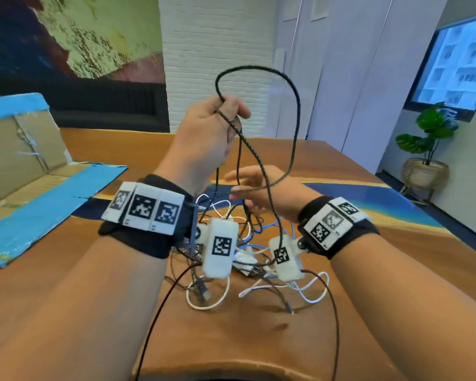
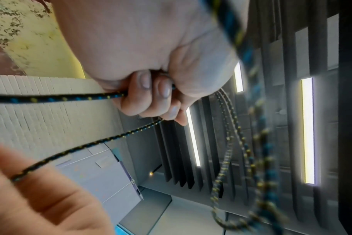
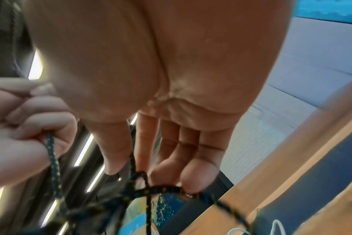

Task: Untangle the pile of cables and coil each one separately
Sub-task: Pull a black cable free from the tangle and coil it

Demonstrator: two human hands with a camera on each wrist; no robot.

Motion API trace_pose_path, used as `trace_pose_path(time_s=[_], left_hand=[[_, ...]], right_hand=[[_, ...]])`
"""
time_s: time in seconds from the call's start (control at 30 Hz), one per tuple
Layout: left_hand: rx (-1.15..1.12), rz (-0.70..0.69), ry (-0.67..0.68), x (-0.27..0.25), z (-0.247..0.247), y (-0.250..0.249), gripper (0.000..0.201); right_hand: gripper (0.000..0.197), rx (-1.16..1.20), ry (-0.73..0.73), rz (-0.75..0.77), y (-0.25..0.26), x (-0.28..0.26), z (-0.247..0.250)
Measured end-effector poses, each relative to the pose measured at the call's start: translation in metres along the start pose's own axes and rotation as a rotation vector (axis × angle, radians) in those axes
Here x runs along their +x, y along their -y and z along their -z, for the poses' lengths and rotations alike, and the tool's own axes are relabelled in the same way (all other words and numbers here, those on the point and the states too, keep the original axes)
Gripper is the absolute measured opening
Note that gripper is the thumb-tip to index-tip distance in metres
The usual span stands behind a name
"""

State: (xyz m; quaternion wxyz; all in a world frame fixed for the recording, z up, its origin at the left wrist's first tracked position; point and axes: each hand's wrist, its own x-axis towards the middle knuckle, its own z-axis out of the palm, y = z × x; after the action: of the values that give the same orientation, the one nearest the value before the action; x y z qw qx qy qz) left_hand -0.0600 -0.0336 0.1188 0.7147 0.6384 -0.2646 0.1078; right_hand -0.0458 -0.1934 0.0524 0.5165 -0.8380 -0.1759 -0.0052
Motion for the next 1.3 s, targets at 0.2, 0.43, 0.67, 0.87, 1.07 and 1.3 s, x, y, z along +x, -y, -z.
trace_pose_path(time_s=[0.2,0.43,0.67,0.87,1.07,1.3], left_hand=[[0.273,0.055,0.024,-0.002,0.010,0.008,0.016],[0.620,0.198,-0.113,-0.003,0.054,0.033,0.025],[0.783,0.237,-0.322,0.001,0.122,0.036,0.027],[0.656,0.353,0.198,-0.015,0.075,0.031,0.049],[0.378,0.247,0.361,-0.026,-0.007,0.015,0.023],[0.204,0.231,0.280,-0.033,-0.029,0.026,0.023]], right_hand=[[0.025,0.166,-0.234,0.025,0.010,0.005,0.017],[0.021,0.325,-0.714,0.086,0.036,-0.005,0.116],[0.025,-0.159,-1.077,-0.208,-0.031,-0.063,0.225],[0.030,-0.339,-0.797,-0.280,-0.028,-0.069,0.181],[0.019,-0.418,-0.458,0.045,0.025,-0.035,0.083],[0.064,-0.090,-0.031,0.176,0.038,-0.040,0.051]])
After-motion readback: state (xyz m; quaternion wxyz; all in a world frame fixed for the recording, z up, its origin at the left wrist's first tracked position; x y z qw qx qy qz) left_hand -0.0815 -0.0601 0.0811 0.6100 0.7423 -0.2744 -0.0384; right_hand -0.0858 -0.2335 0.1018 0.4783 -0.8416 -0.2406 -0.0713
